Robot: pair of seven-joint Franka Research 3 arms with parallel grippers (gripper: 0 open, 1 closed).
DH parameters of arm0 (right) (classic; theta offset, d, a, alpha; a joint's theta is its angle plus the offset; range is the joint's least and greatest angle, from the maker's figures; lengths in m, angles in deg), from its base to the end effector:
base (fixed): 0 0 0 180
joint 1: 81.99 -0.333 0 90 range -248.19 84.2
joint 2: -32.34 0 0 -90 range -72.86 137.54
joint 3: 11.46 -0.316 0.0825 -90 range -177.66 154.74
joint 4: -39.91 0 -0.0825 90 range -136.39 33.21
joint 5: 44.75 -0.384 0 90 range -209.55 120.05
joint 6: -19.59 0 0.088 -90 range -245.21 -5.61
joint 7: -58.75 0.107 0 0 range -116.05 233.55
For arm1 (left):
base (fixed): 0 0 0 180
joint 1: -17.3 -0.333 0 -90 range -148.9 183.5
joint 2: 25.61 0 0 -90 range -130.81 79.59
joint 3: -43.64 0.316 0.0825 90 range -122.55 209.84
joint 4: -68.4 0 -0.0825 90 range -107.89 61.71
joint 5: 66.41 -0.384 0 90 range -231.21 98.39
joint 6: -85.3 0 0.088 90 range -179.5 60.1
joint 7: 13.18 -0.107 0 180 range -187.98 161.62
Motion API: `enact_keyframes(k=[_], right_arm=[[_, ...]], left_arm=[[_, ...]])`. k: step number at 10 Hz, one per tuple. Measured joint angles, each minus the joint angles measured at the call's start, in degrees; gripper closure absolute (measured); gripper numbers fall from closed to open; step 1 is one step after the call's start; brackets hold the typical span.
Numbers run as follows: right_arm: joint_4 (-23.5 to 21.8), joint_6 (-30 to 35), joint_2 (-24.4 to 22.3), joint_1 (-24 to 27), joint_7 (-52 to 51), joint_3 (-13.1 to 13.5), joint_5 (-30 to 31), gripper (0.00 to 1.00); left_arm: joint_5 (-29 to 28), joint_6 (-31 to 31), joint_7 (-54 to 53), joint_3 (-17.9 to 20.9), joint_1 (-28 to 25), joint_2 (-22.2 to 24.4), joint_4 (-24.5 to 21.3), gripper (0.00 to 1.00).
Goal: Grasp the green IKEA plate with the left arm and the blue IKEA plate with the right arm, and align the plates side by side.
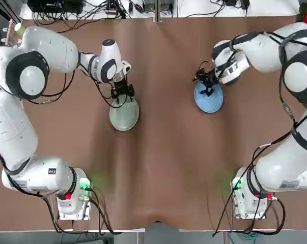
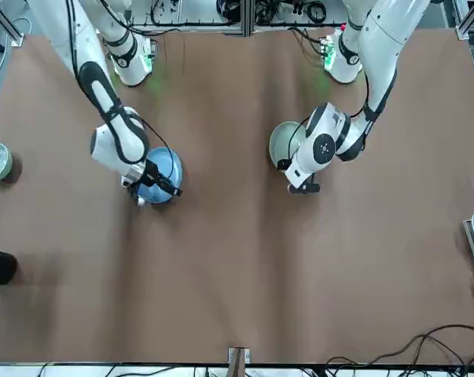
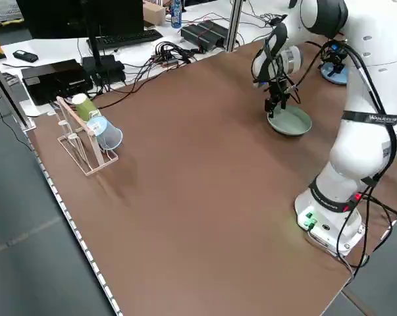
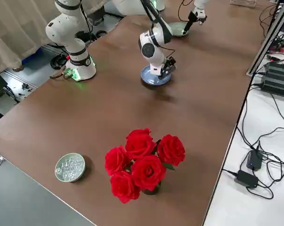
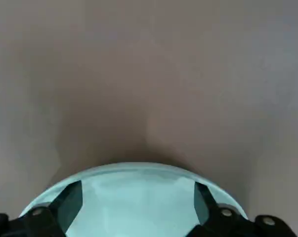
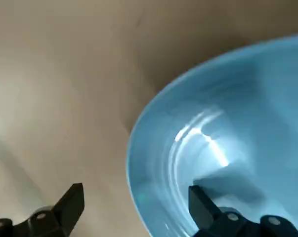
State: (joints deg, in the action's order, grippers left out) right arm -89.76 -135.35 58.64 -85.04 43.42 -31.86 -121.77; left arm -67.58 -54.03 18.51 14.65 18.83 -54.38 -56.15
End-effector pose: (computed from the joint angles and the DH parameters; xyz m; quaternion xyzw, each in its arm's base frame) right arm 0.4785 0.1822 0.1530 -0.8980 0.2930 0.0582 0.3229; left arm 0.4614 -0.2828 0.1727 0.9893 0.0173 -0.1358 0.0507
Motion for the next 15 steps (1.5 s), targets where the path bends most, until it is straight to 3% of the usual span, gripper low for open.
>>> enact_keyframes(k=[4,8,13,15], right_arm=[[7.48,-1.18,5.75,-4.95,-0.06,0.03,-6.24,0.05],[16.83,-6.26,10.44,-13.17,0.19,0.04,-14.22,0.05],[24.40,-8.56,14.92,-17.27,0.19,0.07,-20.30,0.05],[28.65,-11.07,17.08,-20.40,0.23,0.08,-23.55,0.05]], left_arm=[[0.00,0.00,0.00,0.02,0.31,-2.58,3.68,0.00],[0.00,0.04,0.00,0.03,0.35,-3.97,5.87,0.00],[0.00,0.05,0.00,0.04,0.80,-5.54,9.21,0.00],[0.00,0.05,0.00,1.90,2.22,-6.87,11.10,0.00]])
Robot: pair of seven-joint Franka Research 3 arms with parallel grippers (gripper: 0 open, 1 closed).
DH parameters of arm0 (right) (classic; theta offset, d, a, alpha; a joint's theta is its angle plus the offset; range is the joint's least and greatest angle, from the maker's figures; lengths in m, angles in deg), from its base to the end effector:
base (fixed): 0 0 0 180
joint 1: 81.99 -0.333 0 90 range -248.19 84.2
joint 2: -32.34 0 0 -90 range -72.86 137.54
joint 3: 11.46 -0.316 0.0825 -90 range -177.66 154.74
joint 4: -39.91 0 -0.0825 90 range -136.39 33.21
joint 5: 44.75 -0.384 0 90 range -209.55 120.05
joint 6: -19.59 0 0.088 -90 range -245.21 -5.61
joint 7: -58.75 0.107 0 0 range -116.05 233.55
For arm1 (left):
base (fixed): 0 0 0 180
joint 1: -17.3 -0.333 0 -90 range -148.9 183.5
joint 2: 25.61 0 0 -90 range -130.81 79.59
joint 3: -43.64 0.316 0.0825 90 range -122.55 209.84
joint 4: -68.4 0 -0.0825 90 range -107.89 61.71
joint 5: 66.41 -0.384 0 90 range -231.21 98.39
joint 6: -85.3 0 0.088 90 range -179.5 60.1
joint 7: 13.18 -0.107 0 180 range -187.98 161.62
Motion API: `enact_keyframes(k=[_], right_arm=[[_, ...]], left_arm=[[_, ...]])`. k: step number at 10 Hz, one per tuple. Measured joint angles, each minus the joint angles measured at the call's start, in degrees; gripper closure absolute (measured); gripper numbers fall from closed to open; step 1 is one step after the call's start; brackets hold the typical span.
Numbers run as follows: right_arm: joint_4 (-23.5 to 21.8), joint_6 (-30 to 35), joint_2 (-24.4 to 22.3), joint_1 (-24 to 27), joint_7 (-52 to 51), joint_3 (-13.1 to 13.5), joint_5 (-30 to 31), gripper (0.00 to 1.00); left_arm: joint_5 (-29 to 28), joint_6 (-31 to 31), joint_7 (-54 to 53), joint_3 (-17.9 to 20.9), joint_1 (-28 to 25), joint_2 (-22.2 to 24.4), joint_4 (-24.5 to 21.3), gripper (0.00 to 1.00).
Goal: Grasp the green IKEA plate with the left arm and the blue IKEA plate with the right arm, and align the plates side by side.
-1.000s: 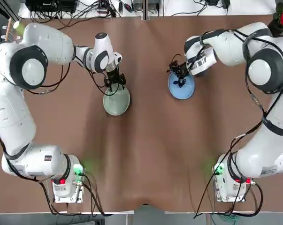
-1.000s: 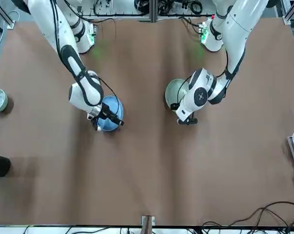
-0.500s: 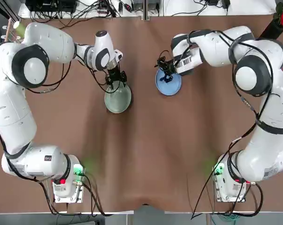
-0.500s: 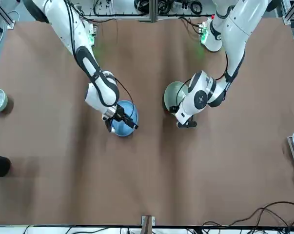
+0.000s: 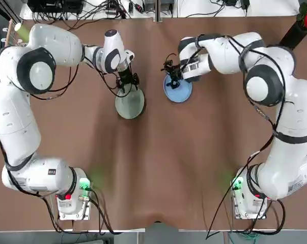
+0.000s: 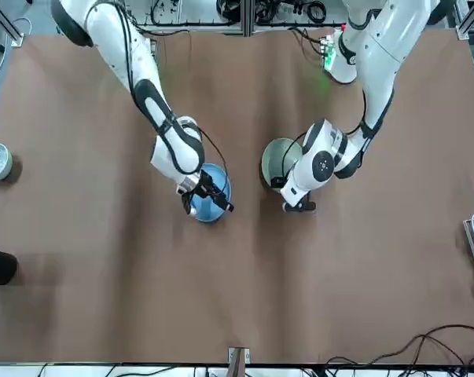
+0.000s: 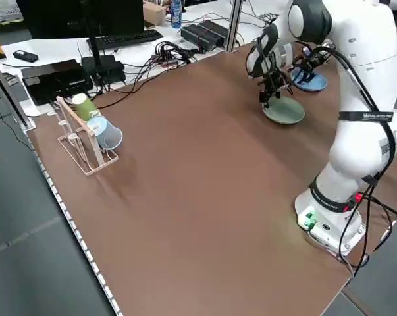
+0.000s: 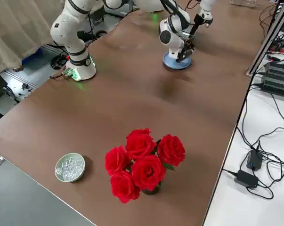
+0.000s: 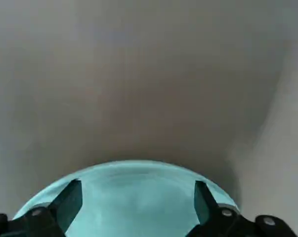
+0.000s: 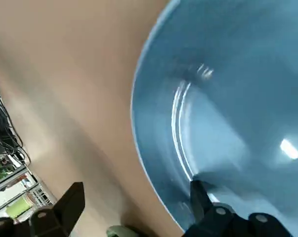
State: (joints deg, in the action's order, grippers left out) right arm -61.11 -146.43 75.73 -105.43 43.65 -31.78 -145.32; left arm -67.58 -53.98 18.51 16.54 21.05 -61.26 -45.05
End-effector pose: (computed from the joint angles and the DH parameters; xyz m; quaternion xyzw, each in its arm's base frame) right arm 0.5078 0.3859 0.1451 -0.8359 0.3661 0.0378 0.4072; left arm 0.5159 -0.3047 0.1721 0.9897 0.0304 -0.1118 0.0839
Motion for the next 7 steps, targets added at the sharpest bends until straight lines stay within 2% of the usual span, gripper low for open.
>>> enact_keyframes(k=[3,7], right_arm=[[3.94,-0.30,2.17,-1.71,0.06,0.06,-2.40,0.06],[8.96,-1.10,4.87,-3.56,0.07,0.13,-4.06,0.06]], left_arm=[[0.00,0.08,0.00,5.42,5.92,-0.23,2.57,0.00],[0.00,0.06,0.01,6.54,6.71,-0.79,5.67,0.00]])
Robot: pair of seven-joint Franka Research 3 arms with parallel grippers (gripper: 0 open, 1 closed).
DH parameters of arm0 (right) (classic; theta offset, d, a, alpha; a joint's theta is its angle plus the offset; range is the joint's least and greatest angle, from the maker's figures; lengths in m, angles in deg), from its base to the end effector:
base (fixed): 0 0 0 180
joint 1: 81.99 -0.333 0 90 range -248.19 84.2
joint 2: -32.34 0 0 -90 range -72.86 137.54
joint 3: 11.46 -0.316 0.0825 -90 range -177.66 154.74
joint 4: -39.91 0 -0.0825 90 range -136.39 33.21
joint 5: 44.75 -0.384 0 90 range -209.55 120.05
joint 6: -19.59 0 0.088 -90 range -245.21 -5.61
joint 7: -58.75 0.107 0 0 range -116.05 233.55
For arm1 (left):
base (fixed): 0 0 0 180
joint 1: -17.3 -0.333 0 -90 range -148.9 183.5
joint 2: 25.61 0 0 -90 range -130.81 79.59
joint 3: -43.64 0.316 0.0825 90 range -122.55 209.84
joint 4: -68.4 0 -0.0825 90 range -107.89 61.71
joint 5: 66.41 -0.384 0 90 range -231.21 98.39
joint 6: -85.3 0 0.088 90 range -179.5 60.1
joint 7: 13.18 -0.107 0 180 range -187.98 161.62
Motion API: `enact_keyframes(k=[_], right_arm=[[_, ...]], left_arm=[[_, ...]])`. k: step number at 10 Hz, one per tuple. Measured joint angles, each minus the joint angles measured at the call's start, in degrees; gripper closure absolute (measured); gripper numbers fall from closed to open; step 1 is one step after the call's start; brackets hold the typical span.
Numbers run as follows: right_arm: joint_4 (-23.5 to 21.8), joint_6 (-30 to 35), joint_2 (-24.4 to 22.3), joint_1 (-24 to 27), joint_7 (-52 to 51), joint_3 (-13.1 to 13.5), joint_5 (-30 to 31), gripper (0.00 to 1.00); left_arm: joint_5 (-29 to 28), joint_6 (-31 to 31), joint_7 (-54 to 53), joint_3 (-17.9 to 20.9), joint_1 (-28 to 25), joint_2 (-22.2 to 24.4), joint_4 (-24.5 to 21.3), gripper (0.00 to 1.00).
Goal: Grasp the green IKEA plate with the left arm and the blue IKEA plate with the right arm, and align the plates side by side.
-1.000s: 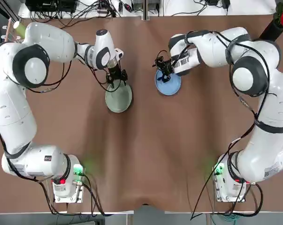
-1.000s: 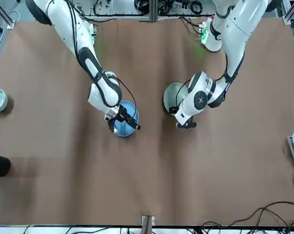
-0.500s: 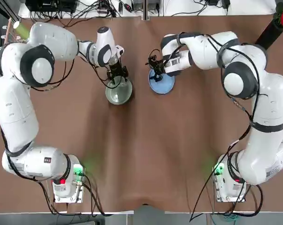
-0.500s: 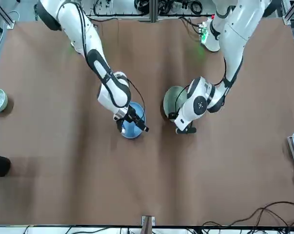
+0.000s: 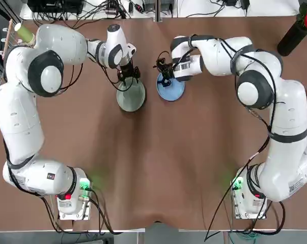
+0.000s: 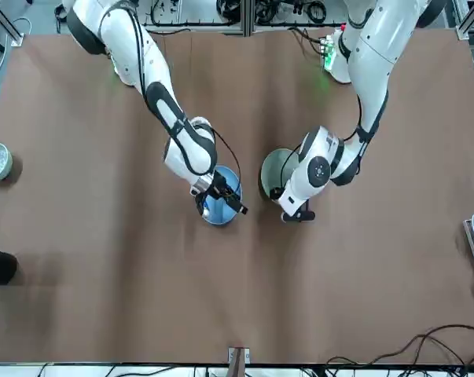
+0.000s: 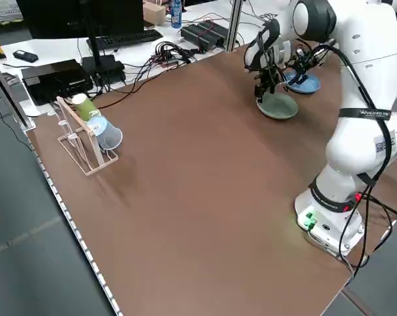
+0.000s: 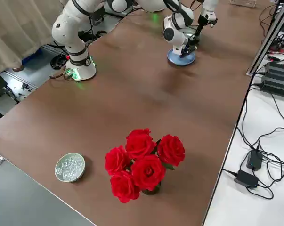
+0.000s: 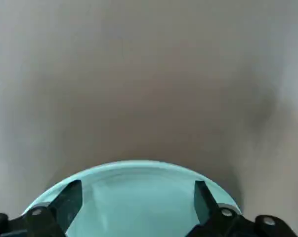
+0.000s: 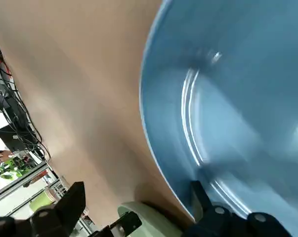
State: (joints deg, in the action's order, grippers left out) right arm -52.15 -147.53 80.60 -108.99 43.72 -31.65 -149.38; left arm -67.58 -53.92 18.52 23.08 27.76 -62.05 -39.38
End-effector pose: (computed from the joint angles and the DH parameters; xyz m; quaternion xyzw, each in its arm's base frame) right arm 0.5172 0.4299 0.1453 -0.8133 0.3814 0.0401 0.4375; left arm 0.5445 -0.3163 0.1835 0.9944 0.0278 -0.0720 0.0724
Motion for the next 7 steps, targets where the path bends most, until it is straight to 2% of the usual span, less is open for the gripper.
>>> enact_keyframes(k=[3,7], right_arm=[[3.62,-0.98,2.55,-0.91,0.02,0.01,-0.18,0.06],[5.95,-1.03,3.06,-1.79,0.29,-0.01,-1.36,0.06]], left_arm=[[0.00,0.00,0.00,0.05,0.00,-1.44,2.83,0.00],[0.00,0.00,0.00,0.09,0.01,-2.36,4.50,0.00]])
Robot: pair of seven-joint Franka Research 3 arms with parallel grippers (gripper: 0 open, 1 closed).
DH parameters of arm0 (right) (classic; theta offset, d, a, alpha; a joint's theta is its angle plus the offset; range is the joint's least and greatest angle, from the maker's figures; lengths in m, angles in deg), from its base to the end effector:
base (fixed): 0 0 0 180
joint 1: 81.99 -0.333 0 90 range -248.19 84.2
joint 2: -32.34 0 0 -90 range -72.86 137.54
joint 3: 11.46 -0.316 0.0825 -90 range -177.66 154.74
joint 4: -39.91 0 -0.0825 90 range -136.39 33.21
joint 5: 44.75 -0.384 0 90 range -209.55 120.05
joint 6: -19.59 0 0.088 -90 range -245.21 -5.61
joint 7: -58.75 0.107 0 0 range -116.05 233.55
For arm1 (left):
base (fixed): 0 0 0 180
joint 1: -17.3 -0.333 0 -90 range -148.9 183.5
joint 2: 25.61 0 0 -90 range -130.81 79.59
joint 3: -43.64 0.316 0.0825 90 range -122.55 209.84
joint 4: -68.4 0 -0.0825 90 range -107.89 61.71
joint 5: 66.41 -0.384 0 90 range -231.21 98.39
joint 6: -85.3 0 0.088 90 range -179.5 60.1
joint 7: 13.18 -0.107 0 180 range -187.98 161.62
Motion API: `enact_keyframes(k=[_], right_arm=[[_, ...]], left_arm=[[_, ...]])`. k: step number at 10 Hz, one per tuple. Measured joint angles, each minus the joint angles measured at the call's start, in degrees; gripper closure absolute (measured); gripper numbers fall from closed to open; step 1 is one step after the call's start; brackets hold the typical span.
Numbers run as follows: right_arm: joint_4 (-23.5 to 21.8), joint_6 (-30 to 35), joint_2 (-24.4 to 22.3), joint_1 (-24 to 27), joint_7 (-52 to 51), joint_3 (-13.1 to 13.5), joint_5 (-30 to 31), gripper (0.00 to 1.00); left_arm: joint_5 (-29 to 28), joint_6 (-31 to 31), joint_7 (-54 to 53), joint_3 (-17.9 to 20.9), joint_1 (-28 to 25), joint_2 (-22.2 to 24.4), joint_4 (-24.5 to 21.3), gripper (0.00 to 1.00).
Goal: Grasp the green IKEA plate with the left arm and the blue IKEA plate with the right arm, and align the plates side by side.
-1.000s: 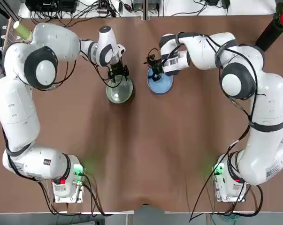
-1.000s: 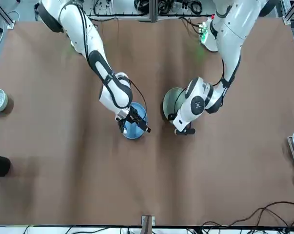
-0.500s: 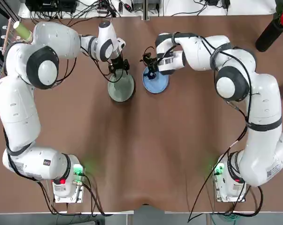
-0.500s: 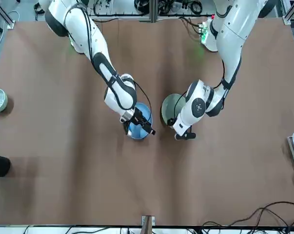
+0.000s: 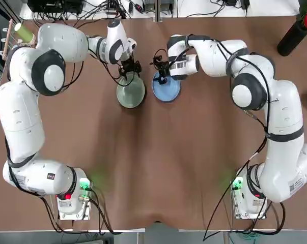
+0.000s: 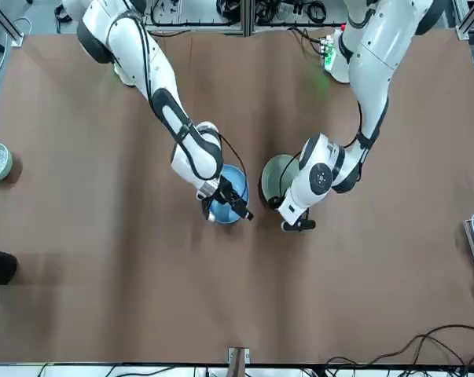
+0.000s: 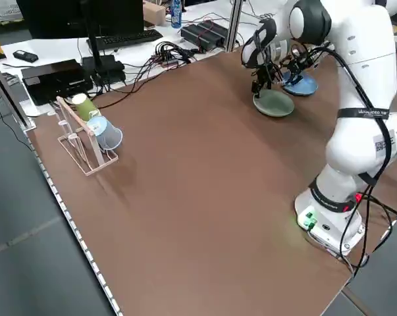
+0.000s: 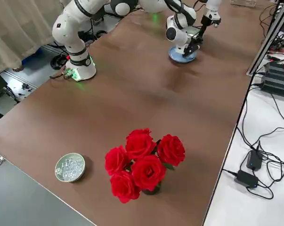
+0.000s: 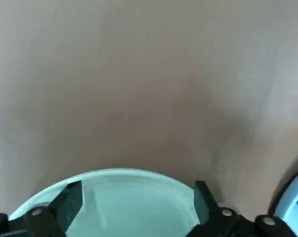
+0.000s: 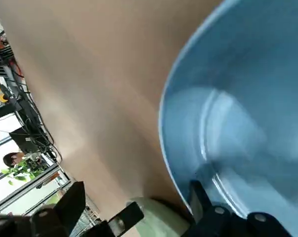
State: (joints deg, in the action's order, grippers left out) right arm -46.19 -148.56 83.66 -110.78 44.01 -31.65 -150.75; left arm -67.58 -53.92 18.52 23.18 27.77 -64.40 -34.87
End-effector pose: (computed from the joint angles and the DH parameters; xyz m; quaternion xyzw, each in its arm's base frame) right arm 0.5266 0.4532 0.1482 -0.8002 0.3884 0.0362 0.4555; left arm 0.5671 -0.3213 0.1883 0.9940 0.0348 -0.0576 0.0865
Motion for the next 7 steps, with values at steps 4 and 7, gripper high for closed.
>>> enact_keyframes(k=[4,7], right_arm=[[1.89,-0.45,0.40,-1.57,0.77,0.03,-0.54,0.07],[3.20,-5.28,-0.32,-1.35,0.74,0.58,-0.55,0.07]], left_arm=[[0.00,0.00,0.00,0.02,0.34,-1.19,1.96,0.00],[0.00,0.00,0.00,0.65,0.35,-2.38,4.08,0.00]])
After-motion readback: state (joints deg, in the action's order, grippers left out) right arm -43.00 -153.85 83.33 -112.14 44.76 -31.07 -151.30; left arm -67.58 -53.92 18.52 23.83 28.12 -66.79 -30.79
